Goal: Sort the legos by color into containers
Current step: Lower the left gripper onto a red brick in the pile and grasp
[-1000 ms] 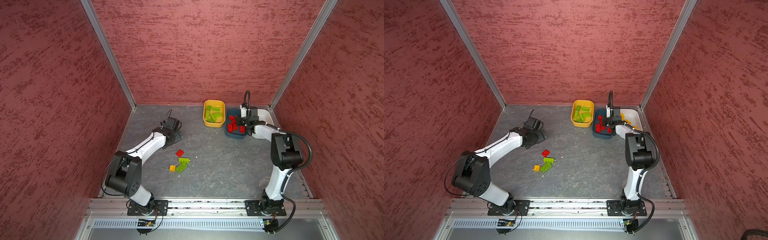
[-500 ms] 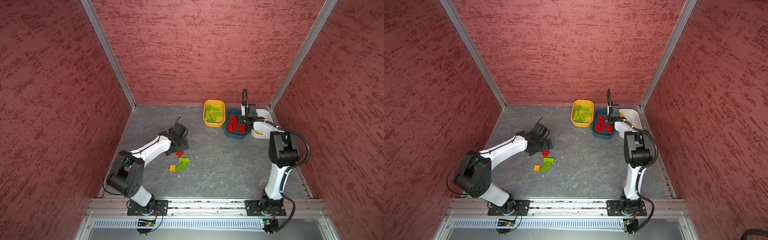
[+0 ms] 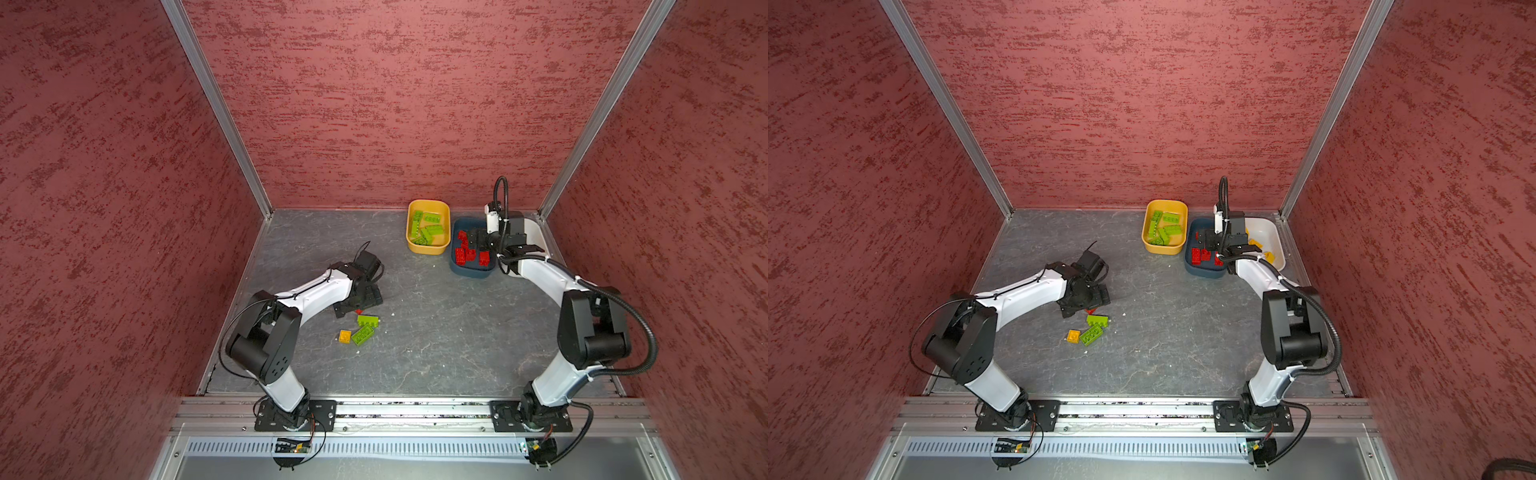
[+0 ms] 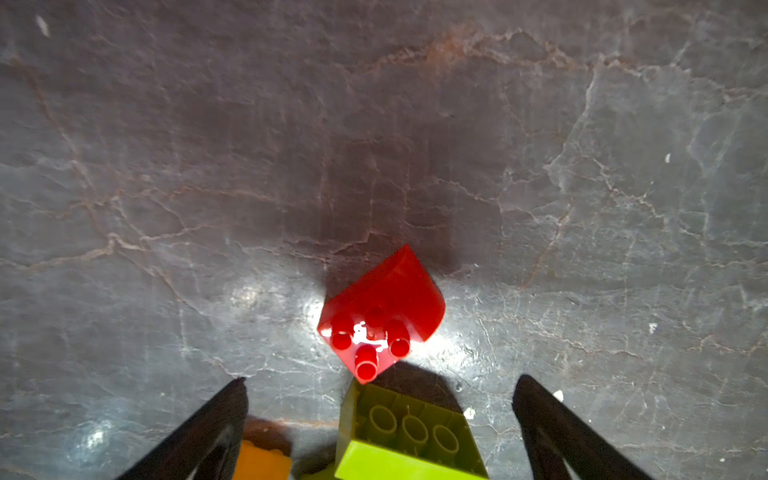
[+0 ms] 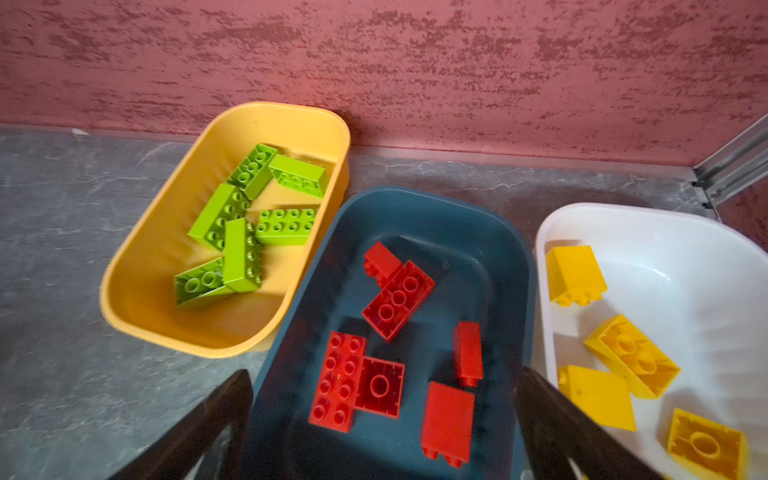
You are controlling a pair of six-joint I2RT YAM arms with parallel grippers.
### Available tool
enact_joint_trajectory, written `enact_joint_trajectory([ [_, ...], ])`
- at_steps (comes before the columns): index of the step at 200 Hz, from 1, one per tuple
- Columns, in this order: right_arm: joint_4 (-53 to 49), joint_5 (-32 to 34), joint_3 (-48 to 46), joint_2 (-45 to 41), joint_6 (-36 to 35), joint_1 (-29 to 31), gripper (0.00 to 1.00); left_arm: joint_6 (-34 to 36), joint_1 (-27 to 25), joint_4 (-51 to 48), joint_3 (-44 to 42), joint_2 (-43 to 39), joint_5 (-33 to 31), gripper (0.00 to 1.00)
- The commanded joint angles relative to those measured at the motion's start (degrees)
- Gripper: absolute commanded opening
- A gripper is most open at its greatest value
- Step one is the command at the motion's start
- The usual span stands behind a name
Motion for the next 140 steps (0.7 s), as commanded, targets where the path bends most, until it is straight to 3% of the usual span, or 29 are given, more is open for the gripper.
enact_joint_trajectory([
  [1,3.69,1.96,-4.66,-5.63,3.23,0.20,0.99,-1.97,-0.48,-2.16,1.78,2.38,-0.67,0.97],
  [58,4.52,5.42,-12.37,-14.83,9.21,0.17,0.99,-6.82,-0.11,4.33,2.58,5.12,-6.46,0.81],
  [85,4.16,5.98,-12.44,-15.20,9.68,0.15,0.99,-4.28,-0.08,5.38,3.54,7.71,-3.01,0.78],
  [101,3.94,6.49,-12.16,-15.26,9.33,0.19,0.99,-1.48,-0.30,5.20,3.32,7.76,-2.88,0.84],
  [140,4.99,6.02,-11.87,-14.46,10.10,0.19,0.99,9.15,-1.28,8.67,2.52,8.19,7.06,0.87],
])
